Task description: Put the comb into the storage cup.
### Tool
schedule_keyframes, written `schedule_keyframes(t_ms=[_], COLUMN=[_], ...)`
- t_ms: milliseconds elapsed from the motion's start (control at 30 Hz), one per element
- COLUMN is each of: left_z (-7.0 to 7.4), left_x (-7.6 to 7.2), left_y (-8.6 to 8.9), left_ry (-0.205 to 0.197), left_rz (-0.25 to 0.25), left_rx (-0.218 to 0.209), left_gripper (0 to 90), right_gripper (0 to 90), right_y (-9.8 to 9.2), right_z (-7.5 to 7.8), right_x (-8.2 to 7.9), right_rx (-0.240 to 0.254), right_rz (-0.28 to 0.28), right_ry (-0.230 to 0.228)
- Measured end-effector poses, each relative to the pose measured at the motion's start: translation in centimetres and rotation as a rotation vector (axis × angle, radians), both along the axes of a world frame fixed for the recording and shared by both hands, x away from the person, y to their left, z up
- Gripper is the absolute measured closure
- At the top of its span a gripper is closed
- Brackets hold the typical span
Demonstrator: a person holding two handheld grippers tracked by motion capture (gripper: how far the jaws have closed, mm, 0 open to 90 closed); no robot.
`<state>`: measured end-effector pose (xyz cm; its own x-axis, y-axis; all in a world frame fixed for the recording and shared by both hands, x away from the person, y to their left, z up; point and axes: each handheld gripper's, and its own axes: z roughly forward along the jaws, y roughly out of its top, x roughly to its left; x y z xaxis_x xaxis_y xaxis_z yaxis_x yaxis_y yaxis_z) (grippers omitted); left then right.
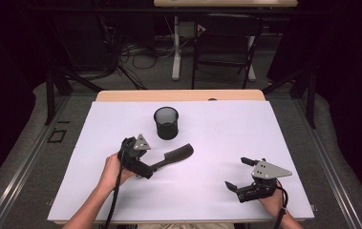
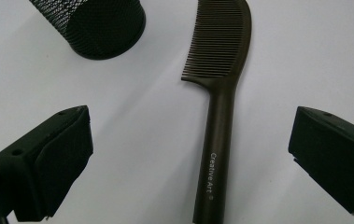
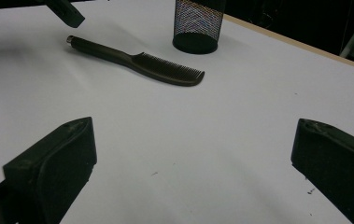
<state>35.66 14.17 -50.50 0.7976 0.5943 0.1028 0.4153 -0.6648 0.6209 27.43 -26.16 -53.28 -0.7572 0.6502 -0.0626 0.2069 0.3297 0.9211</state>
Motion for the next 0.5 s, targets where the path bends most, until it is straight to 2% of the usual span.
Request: schedule_keyframes(t_ms=[500], left_z=[0.0], left_x=[1.4], left_y=[-2.5], left_ry=[0.066], left_rz=[-0.063], left_rx=[0.122], left_gripper=[0.0], right_gripper=[0.0], right_y=[0.1], right_z=[-0.1], right_x=[0.1], right_rx=[-0.001], right_rz=[0.009], right_ry=[0.014])
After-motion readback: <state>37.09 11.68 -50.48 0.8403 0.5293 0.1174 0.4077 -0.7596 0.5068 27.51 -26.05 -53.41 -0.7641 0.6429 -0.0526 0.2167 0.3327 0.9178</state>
